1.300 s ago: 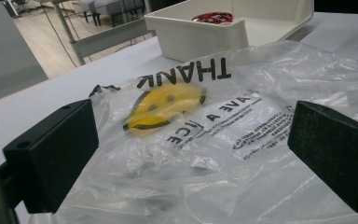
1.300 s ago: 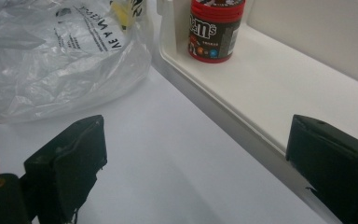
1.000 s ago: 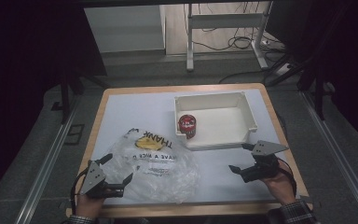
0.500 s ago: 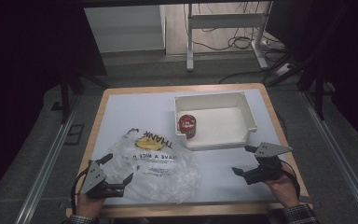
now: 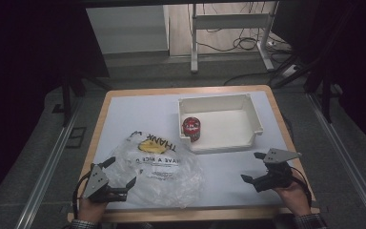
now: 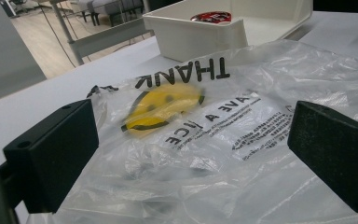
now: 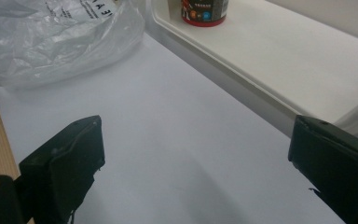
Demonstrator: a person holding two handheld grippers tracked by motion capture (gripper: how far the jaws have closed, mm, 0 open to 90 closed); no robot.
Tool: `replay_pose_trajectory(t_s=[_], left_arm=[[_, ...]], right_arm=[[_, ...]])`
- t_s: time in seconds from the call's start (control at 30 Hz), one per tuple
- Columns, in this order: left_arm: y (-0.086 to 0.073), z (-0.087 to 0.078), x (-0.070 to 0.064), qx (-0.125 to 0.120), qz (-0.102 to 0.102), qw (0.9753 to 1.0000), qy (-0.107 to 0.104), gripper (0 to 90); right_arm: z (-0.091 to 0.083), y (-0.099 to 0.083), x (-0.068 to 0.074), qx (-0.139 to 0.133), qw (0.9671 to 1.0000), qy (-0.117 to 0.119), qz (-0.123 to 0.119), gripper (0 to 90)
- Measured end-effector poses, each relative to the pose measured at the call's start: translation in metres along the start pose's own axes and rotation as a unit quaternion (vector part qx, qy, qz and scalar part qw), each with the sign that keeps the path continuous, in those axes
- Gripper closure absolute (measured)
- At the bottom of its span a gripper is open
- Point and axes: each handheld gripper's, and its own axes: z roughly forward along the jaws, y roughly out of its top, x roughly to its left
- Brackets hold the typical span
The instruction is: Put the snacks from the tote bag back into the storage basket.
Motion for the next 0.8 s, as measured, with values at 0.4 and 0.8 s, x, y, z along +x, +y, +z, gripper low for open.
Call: replay_pose_trajectory(t_s=[0.4,0.8], left_arm=[[0.0,0.001,0.0,0.001,0.001,1.0,-0.001,1.6],[0.0,0.001,0.0,0.003,0.003,1.0,-0.002,1.6]], right_arm=[[-0.006,-0.007,-0.002,0.006,0.9999,-0.009,0.008,4.0],[-0.01,-0.012,-0.002,0.017,0.9996,-0.021,0.008,4.0]])
